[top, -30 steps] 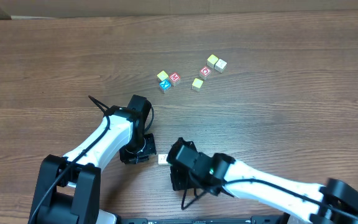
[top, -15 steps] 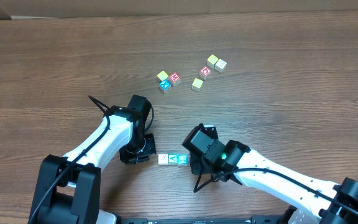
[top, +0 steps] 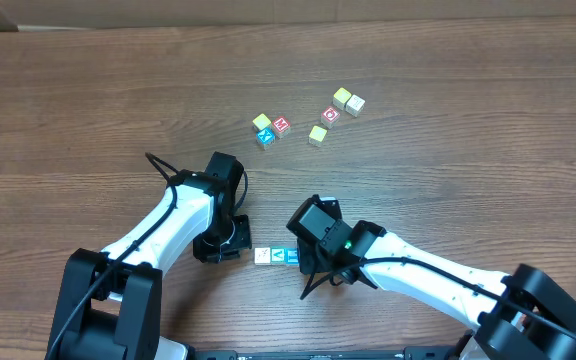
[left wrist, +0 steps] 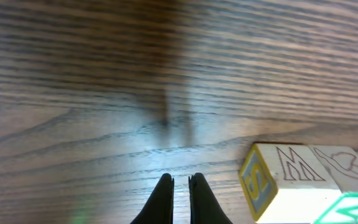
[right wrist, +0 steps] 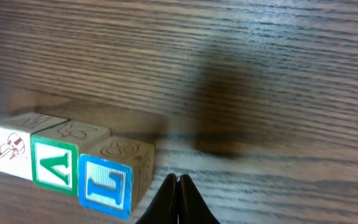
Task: Flip 5 blocks
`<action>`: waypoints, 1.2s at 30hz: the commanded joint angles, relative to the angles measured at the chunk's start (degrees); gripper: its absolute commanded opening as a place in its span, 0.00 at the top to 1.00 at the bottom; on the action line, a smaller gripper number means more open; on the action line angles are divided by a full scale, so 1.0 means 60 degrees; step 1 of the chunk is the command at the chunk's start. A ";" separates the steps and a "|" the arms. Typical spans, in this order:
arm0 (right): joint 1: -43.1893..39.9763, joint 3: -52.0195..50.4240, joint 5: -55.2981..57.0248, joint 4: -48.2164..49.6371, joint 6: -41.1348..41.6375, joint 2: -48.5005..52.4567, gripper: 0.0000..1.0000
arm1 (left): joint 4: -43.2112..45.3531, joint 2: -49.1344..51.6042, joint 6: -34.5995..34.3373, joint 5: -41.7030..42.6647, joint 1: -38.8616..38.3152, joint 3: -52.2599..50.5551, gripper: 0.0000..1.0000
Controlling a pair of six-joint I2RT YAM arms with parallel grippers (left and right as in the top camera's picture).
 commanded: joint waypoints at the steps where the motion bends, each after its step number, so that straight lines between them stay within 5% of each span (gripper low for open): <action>1: -0.0025 -0.0033 -0.0186 0.0142 0.0200 0.0138 0.96 | 0.0051 0.0080 0.0663 0.0321 -0.0069 0.0175 0.96; 36: -0.0025 -0.0033 -0.0688 0.0106 0.1687 0.0146 0.96 | 0.0379 0.0080 0.0874 0.0885 -0.0652 0.0175 0.96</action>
